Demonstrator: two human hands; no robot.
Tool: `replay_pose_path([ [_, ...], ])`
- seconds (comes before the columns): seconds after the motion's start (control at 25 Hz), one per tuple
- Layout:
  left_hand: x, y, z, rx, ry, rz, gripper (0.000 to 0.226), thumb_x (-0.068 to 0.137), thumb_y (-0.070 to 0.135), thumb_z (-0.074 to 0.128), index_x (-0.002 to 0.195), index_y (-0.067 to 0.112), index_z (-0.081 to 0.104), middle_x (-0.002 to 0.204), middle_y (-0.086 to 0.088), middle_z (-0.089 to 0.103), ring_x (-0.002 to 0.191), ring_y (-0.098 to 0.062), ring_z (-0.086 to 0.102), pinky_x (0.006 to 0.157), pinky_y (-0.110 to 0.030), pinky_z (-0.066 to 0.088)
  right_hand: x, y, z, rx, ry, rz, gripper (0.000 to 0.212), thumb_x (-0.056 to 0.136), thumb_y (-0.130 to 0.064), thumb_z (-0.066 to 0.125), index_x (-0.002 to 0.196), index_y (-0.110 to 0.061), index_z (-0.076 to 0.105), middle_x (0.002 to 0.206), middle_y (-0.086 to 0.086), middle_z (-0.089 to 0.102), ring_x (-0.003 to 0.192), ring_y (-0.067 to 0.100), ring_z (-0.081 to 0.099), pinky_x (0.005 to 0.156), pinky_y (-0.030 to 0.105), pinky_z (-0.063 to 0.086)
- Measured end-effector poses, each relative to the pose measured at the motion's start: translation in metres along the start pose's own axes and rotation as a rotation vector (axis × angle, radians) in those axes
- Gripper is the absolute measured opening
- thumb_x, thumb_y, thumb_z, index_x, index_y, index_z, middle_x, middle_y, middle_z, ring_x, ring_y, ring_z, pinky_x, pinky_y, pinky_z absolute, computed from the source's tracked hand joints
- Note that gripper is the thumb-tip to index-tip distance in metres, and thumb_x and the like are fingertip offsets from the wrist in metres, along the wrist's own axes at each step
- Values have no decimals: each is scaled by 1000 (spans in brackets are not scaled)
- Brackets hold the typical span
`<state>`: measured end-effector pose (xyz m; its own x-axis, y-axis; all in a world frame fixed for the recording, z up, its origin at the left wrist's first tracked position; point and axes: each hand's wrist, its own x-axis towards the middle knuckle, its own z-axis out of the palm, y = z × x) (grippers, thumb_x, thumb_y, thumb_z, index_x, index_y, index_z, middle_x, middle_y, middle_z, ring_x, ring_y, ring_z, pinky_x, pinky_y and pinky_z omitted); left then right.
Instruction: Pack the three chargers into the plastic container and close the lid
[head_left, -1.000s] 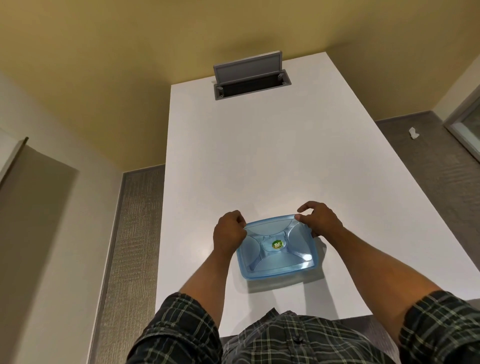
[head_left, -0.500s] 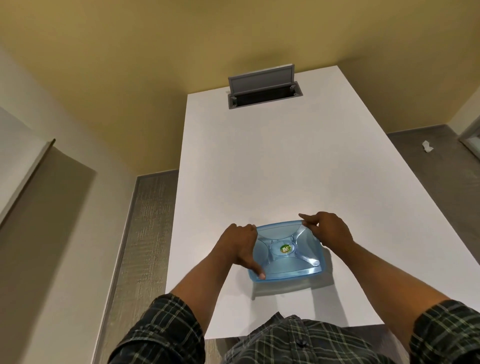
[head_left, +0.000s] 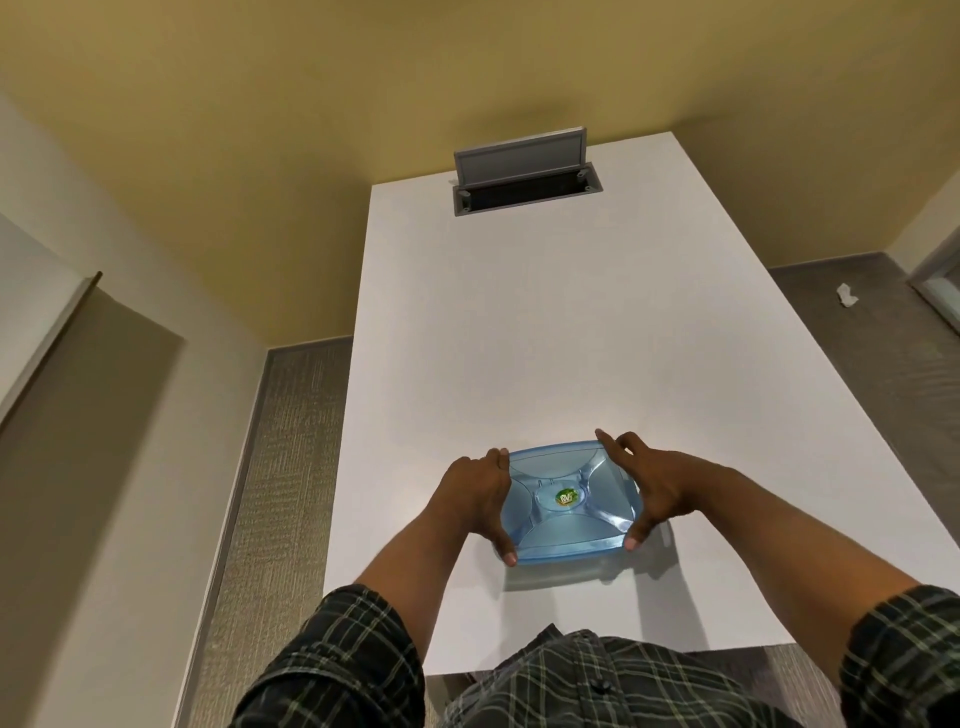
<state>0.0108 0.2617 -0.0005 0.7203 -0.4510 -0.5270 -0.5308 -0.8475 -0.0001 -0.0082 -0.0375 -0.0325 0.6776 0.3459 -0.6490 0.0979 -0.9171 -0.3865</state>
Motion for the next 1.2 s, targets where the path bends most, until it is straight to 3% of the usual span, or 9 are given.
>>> replay_pose_path([
  [0.24,-2,0,6,-28,18,11,139,40,70,92,143,-2,33,139,-10,48,101,-32,64,84,-38,50,1,-4,-2,-45,-14,-30,172,29,-87,80,150,-34,-30,156,-4,12,130,25,49,104,38,46],
  [0.48,0,1,4,-1,17,1,152,40,72,90,152,-3,22,144,-10,47,110,-31,63,91,-37,48,-7,-4,1,-177,98,-21,164,32,-99,64,152,-33,-26,160,-4,16,129,22,49,99,38,45],
  [0.68,-1,2,5,14,26,6,151,43,71,91,153,-3,20,146,-11,45,117,-31,60,98,-40,47,-10,-14,-4,-162,75,14,164,39,-85,79,154,-29,-23,164,-5,9,138,24,42,106,42,43],
  [0.88,-1,5,4,22,48,-2,148,45,69,92,153,-1,19,145,-11,46,123,-30,55,104,-40,42,-15,-26,-8,-190,60,83,165,39,-78,84,156,-25,-19,161,-3,17,138,24,42,108,41,40],
  [1.04,-3,-1,0,20,120,20,152,51,74,86,160,3,7,165,-11,24,148,-28,32,118,-43,31,-17,-30,-8,-287,97,108,167,37,-86,78,155,-22,-21,162,0,22,133,25,47,105,40,41],
  [1.2,-4,-15,-19,-65,183,-45,153,58,93,62,161,6,-11,171,-9,-10,159,-24,-8,129,-43,-2,-23,-36,-17,-332,186,130,161,38,-102,55,156,-22,-20,166,4,15,130,28,51,101,41,43],
])
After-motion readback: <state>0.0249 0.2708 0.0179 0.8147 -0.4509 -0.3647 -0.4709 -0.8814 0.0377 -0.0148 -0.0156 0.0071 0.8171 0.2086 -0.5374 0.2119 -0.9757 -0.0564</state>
